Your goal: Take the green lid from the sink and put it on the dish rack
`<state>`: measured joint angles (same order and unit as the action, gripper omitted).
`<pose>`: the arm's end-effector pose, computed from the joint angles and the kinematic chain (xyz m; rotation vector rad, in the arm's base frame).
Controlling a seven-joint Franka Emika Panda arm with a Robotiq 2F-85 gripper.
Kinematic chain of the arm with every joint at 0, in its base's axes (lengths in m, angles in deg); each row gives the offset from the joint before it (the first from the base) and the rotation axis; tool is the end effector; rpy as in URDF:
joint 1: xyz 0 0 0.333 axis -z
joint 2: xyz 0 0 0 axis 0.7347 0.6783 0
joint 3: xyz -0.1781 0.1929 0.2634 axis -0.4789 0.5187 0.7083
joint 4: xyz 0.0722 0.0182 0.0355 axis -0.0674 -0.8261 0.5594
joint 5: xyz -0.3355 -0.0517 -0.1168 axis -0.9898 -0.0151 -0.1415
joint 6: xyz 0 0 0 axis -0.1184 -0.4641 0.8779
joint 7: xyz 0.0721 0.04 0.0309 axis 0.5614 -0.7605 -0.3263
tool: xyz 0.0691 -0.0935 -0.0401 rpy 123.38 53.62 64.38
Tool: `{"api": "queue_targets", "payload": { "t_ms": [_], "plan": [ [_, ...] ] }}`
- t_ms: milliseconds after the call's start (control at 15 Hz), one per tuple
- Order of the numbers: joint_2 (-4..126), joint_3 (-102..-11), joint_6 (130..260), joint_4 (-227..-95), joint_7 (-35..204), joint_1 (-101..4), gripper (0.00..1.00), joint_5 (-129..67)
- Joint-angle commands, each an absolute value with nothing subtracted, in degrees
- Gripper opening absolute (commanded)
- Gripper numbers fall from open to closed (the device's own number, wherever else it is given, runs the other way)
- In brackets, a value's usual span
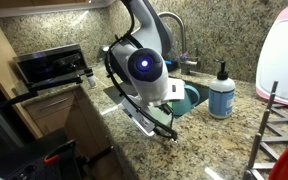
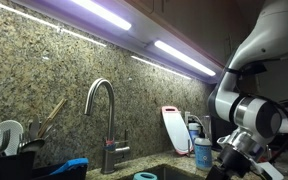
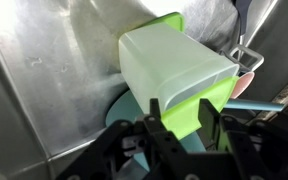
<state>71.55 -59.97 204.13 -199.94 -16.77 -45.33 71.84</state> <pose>0.4979 -0.0834 0.1969 -2.5291 0.0805 -0.6675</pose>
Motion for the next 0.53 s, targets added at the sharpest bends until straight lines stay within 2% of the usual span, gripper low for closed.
{"api": "queue_targets", "payload": {
  "t_ms": [0, 200, 467],
  "plan": [
    [71.3, -60.1, 206.0, -200.1, -17.2, -46.2, 0.78, 72.9],
    [71.2, -60.0, 205.9, -200.1, -17.3, -46.4, 0.99, 73.0],
    [71.0, -60.0, 205.2, -199.5, -20.0, -46.3, 1.00, 74.4]
  ]
}}
